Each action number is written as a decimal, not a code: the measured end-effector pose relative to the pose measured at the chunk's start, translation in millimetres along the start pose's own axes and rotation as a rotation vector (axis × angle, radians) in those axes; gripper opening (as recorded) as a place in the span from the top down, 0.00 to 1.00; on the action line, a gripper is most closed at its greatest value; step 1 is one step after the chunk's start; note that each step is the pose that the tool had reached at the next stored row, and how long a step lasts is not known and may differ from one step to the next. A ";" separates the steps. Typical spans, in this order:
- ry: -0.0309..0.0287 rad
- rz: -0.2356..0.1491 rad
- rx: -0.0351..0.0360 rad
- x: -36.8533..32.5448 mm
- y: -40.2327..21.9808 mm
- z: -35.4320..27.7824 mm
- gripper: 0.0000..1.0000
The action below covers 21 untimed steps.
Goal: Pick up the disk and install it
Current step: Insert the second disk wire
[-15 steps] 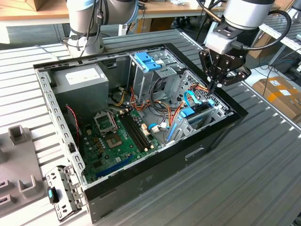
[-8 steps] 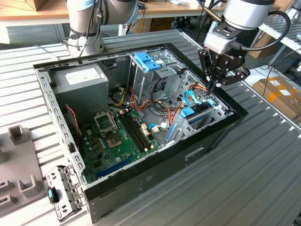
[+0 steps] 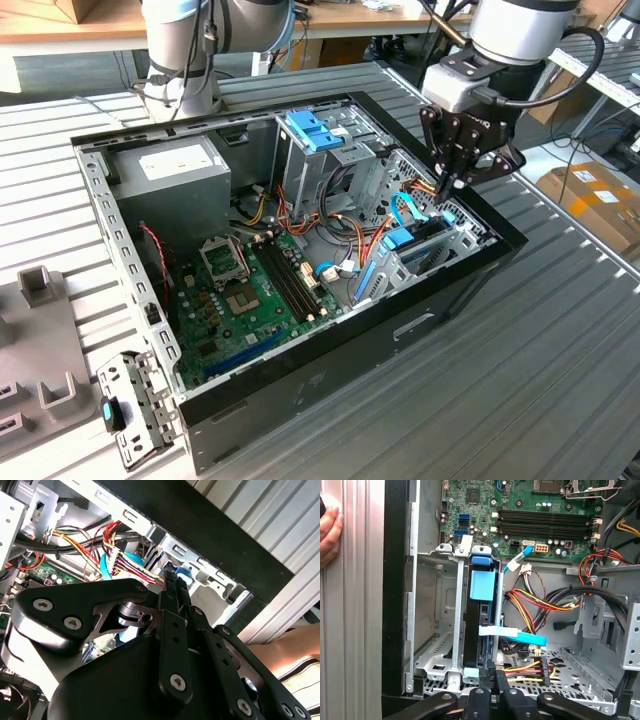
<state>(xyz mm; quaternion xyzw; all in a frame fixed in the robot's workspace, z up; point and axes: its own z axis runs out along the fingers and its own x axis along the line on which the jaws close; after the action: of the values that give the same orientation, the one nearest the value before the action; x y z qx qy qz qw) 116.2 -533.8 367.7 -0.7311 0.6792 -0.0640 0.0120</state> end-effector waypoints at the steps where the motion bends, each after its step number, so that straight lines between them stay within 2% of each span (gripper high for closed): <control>1: -0.0027 0.000 0.0003 0.3 1.1 0.4 0.84; 3: -0.0183 0.002 0.0014 0.6 1.9 1.1 0.84; 6: -0.0196 0.002 0.0014 1.0 2.1 1.1 0.84; 7: -0.0235 0.003 0.0017 1.5 2.2 1.2 0.84; 8: -0.0416 0.005 0.0030 2.6 3.0 1.4 0.84; 9: -0.0681 0.008 0.0049 3.6 4.0 1.5 0.84; 11: -0.0911 0.010 0.0065 5.7 4.9 2.0 0.84; 12: -0.0936 0.010 0.0067 7.4 5.2 2.7 0.84; 16: -0.0966 0.011 0.0068 15.0 5.8 3.9 0.84; 21: -0.1033 0.013 0.0072 18.3 8.4 5.2 0.84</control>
<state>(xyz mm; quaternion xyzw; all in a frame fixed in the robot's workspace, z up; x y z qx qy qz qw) 109.7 -553.0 363.0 -0.7288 0.6823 -0.0285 0.0502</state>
